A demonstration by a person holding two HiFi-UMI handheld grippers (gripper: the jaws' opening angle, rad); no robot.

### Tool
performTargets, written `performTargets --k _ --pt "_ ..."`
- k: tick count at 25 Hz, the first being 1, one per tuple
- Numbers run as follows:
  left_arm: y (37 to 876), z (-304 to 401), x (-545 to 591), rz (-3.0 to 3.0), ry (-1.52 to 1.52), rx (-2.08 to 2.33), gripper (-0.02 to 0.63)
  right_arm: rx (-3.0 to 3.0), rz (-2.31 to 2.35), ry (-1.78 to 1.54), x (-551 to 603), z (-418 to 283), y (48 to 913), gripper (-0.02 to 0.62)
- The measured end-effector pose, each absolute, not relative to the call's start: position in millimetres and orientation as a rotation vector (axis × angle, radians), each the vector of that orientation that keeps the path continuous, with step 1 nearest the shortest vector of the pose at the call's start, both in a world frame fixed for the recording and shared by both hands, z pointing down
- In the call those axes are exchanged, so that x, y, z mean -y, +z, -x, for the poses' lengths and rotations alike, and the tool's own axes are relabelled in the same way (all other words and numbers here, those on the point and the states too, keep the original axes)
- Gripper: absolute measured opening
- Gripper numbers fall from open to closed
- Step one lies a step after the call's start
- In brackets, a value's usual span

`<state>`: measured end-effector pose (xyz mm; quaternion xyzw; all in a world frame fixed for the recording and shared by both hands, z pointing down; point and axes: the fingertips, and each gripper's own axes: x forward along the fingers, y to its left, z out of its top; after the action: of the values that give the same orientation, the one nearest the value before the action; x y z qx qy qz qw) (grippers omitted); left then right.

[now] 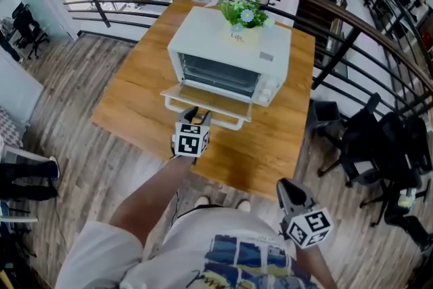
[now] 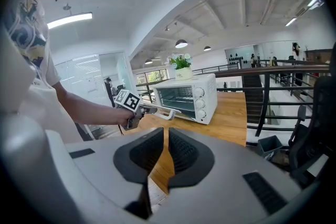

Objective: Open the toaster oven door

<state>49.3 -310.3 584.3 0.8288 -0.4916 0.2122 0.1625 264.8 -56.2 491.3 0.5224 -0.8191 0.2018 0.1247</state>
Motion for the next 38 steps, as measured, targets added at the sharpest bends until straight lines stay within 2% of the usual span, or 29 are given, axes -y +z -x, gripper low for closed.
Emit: performTargets --k 38 --pt "656.8 -38.6 279.1 -2.351 0.671 1.325 0.169 2.312 -1.528 0.573 55.7 -246.8 491.4 0.029"
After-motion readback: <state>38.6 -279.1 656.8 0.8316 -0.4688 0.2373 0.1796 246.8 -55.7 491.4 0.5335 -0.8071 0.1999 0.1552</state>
